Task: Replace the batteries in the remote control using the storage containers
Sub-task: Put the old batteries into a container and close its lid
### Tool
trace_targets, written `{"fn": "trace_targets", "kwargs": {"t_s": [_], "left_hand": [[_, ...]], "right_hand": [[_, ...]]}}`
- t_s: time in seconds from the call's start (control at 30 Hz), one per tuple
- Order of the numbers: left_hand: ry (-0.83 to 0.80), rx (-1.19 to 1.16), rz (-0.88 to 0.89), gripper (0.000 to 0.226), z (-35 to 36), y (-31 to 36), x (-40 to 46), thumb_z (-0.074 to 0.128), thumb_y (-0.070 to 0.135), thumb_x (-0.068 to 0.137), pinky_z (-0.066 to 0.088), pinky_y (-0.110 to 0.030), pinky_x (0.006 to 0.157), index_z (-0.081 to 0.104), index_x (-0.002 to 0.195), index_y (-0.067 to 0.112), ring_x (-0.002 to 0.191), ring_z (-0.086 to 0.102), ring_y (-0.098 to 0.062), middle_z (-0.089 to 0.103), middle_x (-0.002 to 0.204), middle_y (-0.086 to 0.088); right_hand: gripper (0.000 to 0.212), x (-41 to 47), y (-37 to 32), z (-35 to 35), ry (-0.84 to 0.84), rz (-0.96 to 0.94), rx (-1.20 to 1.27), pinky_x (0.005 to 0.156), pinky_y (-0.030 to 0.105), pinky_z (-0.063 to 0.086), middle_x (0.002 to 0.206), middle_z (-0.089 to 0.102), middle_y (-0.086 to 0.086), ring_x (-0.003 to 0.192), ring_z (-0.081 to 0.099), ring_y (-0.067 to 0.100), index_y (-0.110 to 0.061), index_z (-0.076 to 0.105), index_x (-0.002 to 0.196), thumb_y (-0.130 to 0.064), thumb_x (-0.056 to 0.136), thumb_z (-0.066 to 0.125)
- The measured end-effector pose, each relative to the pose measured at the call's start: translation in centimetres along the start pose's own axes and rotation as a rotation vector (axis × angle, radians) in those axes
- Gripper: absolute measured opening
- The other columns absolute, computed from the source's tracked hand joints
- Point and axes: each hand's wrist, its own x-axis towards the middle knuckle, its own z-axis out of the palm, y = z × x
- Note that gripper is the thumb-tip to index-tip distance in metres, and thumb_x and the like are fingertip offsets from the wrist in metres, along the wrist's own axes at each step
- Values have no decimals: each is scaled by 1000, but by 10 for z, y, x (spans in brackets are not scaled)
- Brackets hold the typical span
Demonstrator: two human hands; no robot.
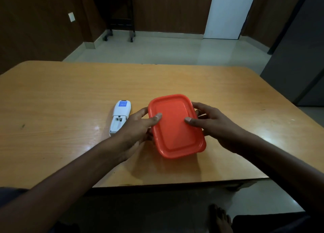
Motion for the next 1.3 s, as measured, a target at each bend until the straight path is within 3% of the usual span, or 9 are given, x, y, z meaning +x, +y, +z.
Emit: {"fn": "trace_targets", "kwargs": {"t_s": [0.1,0.3,0.47,0.63,0.8,0.93,1.1,1.2,1.3], "left_hand": [[80,17,46,21,5,-1,3,58,39,99,59,-44,85,62,119,32,94,71,-21,76,107,1],[237,195,270,39,23,-3,-7,37,68,94,54,-25,78,62,97,39,85,66,-1,70,93,13],[345,198,333,45,21,-9,-5,41,67,95,54,-46,83,59,87,26,74,59,-12,60,74,10],[438,140,425,47,26,-9,-4,40,62,98,48,-38,67,56,85,20,65,55,-9,55,68,10],[609,-196,273,37,24,4,1,34,57,102,56,-41,84,55,86,31,87,62,-18,60,90,2],[530,-436,143,32,12,14,3,39,50,103,59,-46,81,53,118,26,98,65,-24,64,109,-3],[380,-270,163,31,7,11,1,48,42,78,59,-42,64,51,90,14,89,67,-27,65,89,-10],[330,-214,141,68,7,16,0,55,65,70,60,-56,76,59,110,11,105,68,-35,69,114,-17],[293,-74,195,54,6,18,0,45,74,89,58,-50,86,62,91,23,94,70,-25,72,99,-3]], "right_hand": [[43,-1,-1,15,81,-32,31,73,30,60,129,59,-1,105,67,15,-35,50,140,-48,100,54],[50,-2,-9,42,186,-105,-15,78,47,63,103,69,-2,90,72,18,-32,53,127,-67,99,32],[44,1,-14,53,253,-193,0,61,39,57,76,66,0,64,64,11,-26,64,92,-60,102,39],[41,3,-22,48,250,-191,-23,62,39,64,87,73,3,74,73,16,-34,66,105,-67,96,44],[58,4,-22,40,241,-80,-14,68,40,64,106,72,1,85,75,19,-27,54,134,-69,94,45],[52,2,-8,52,232,-46,92,62,39,65,105,68,1,74,77,21,-25,44,140,-60,101,36],[48,13,-4,52,408,32,274,79,50,62,117,62,-3,98,67,18,-30,48,133,-61,103,27],[45,14,-11,47,433,-68,173,69,36,55,101,64,-6,87,65,13,-29,56,118,-62,103,28],[44,13,-12,44,429,-194,-22,56,31,44,73,55,-8,59,53,2,-27,52,89,-62,103,29]]}}
